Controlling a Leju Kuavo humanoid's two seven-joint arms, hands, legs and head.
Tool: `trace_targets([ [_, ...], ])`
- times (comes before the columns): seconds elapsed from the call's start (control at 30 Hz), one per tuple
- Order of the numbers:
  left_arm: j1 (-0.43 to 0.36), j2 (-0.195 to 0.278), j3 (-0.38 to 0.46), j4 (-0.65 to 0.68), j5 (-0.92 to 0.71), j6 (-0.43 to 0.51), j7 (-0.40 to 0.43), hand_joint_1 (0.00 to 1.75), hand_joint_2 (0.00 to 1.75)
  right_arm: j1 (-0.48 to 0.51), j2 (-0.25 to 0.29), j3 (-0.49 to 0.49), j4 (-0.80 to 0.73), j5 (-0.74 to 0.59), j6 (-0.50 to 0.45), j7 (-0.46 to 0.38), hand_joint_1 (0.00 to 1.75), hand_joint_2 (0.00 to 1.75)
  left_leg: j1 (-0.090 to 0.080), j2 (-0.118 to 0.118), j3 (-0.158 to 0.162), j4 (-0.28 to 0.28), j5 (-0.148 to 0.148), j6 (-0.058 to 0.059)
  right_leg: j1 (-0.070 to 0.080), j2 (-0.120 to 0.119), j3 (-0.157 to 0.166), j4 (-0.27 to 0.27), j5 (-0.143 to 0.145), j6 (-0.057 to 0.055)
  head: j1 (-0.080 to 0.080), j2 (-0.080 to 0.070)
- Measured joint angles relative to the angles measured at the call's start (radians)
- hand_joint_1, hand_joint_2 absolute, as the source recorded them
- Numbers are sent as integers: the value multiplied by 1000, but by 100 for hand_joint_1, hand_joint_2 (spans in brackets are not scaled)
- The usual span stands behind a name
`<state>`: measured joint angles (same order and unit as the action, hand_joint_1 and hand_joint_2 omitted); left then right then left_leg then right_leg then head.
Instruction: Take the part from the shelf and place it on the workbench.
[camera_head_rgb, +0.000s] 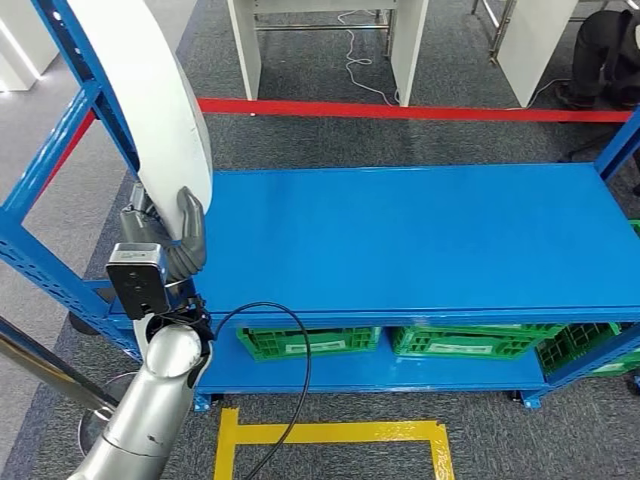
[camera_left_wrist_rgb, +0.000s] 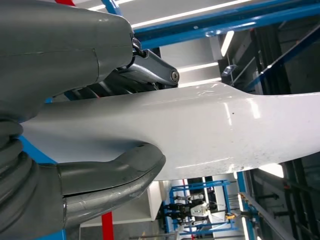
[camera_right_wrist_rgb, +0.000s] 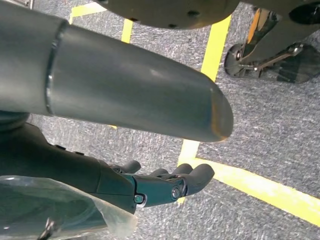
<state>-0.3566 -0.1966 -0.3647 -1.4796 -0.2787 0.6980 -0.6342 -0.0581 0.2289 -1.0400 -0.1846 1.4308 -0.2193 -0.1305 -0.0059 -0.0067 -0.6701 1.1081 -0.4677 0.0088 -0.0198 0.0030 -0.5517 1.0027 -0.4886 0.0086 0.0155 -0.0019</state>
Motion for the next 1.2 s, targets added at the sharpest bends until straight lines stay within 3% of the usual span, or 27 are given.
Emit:
trace_targets([
  [0.07, 1, 1, 0, 1, -3, 0, 0, 175, 175, 1, 0, 3, 0, 1, -4, 2, 0, 0, 4, 0, -53, 134, -66, -10, 0, -1, 0, 0, -1, -4, -3, 0],
  [0.1, 3, 1, 0, 2, -5, 1, 0, 175, 175, 1, 0, 4, 0, 2, -6, 3, 0, 0, 6, 0, -72, 184, -83, -12, 0, -1, 0, 1, -1, -4, -3, 0],
  [0.13, 4, 1, 0, 3, -7, 1, -1, 175, 175, 2, 0, 5, 0, 3, -9, 5, 0, 0, 8, 0, -77, 201, -81, -13, 0, -1, 0, 1, -1, -4, -3, 0],
  [0.17, 4, 0, 0, 4, -9, 1, -3, 175, 175, 3, 1, 6, 0, 4, -11, 6, 0, 0, 9, 0, -64, 179, -61, -12, 0, -1, 2, 1, -2, -4, -3, 0],
  [0.27, 4, -6, 1, 5, -14, 1, -11, 175, 175, 2, 1, 10, 0, 7, -16, 7, 0, 0, 9, 0, 31, -11, 22, -5, 1, 1, 7, 2, -8, 4, -2, 0],
  [0.33, 6, -11, 1, 5, -11, 1, -16, 175, 175, 2, 2, 12, 0, 7, -19, 6, 0, 0, 6, -1, 58, -69, 25, 2, 4, 1, 4, 2, -10, 14, -2, 0],
  [0.43, 8, -19, 2, 5, -4, 1, -18, 175, 175, 2, 2, 14, 0, 7, -22, 6, 0, 0, 6, -2, 60, -79, 24, 17, 3, -2, -1, 6, -18, 31, -1, 0],
  [0.5, 8, -27, 3, 5, -3, 1, -20, 175, 175, 1, 2, 17, 0, 7, -23, 6, 0, 0, 10, 0, 62, -85, 28, 28, 2, -2, -30, 67, -59, 38, 2, 0],
  [0.57, 9, -32, 3, 7, -3, 1, -22, 175, 175, 1, 2, 20, 0, 7, -24, 6, 0, 0, 8, 2, 60, -85, 29, 34, 2, -2, -94, 201, -121, 42, 5, 0],
  [0.6, 11, -33, 3, 9, -3, 1, -22, 175, 175, 2, 2, 21, 0, 7, -24, 6, 0, 0, 7, 2, 60, -85, 29, 36, 1, -2, -123, 261, -141, 44, 4, 0],
  [0.63, 12, -34, 4, 11, -3, 1, -23, 175, 175, 3, 2, 22, 0, 8, -24, 7, 0, 0, 6, 2, 59, -85, 30, 36, 1, -2, -140, 292, -142, 44, 5, 0],
  [0.67, 14, -35, 4, 12, -3, 1, -23, 175, 175, 4, 2, 22, 0, 8, -24, 7, 0, 0, 5, 2, 59, -85, 30, 36, 2, -2, -137, 282, -124, 43, 5, 0],
  [0.7, 14, -37, 4, 13, -4, 1, -24, 175, 175, 4, 2, 22, 0, 8, -24, 7, 0, 0, 4, 1, 59, -84, 30, 36, 2, -2, -114, 232, -91, 41, 4, 0],
  [0.77, 14, -41, 6, 13, -6, 1, -25, 175, 175, 3, 2, 22, 0, 8, -25, 7, 0, 0, 2, 1, 58, -81, 31, 34, 3, -2, -45, 90, -27, 35, 5, 0],
  [0.83, 14, -44, 8, 13, -10, 1, -28, 175, 175, 1, 2, 22, 0, 8, -25, 7, 0, 0, -2, 1, 53, -77, 35, 26, 5, 0, -6, 14, -6, 28, 4, 0],
  [0.9, 14, -46, 9, 13, -14, 1, -31, 175, 175, 2, 2, 23, 0, 8, -26, 8, 0, 0, -2, 1, 49, -77, 41, 16, 7, 2, -5, 9, -3, 19, 3, 0],
  [0.97, 14, -47, 11, 13, -16, 1, -33, 175, 175, 4, 3, 22, 0, 9, -26, 8, 0, 0, 0, 1, 42, -63, 26, 4, 4, 0, -8, 5, 6, 6, 2, 0],
  [1.03, 14, -47, 13, 13, -17, 1, -34, 175, 175, 3, 3, 22, 0, 10, -26, 8, 0, 0, 3, 2, 13, 18, -36, -7, 1, -3, -14, 1, 16, -5, -2, 0],
  [1.1, 16, -47, 14, 14, -19, 1, -34, 175, 175, 3, 3, 22, 0, 10, -26, 8, 0, 0, 7, 2, -29, 145, -107, -16, 1, -5, -25, 2, 23, -8, -3, 0],
  [1.13, 17, -47, 15, 15, -20, 1, -34, 175, 175, 4, 3, 22, 0, 10, -26, 8, 0, 0, 8, 2, -37, 184, -122, -18, 1, -6, -30, 3, 27, -8, -3, 0],
  [1.17, 18, -47, 16, 15, -21, 1, -34, 175, 175, 5, 3, 22, 0, 10, -26, 8, 0, 0, 9, 2, -30, 189, -120, -18, 1, -6, -36, 4, 30, -7, -3, 0],
  [1.2, 19, -47, 18, 16, -22, 2, -35, 175, 175, 5, 4, 22, 0, 10, -26, 8, 0, 0, 10, 2, -4, 157, -101, -17, 1, -6, -40, 4, 34, -5, -3, 0],
])
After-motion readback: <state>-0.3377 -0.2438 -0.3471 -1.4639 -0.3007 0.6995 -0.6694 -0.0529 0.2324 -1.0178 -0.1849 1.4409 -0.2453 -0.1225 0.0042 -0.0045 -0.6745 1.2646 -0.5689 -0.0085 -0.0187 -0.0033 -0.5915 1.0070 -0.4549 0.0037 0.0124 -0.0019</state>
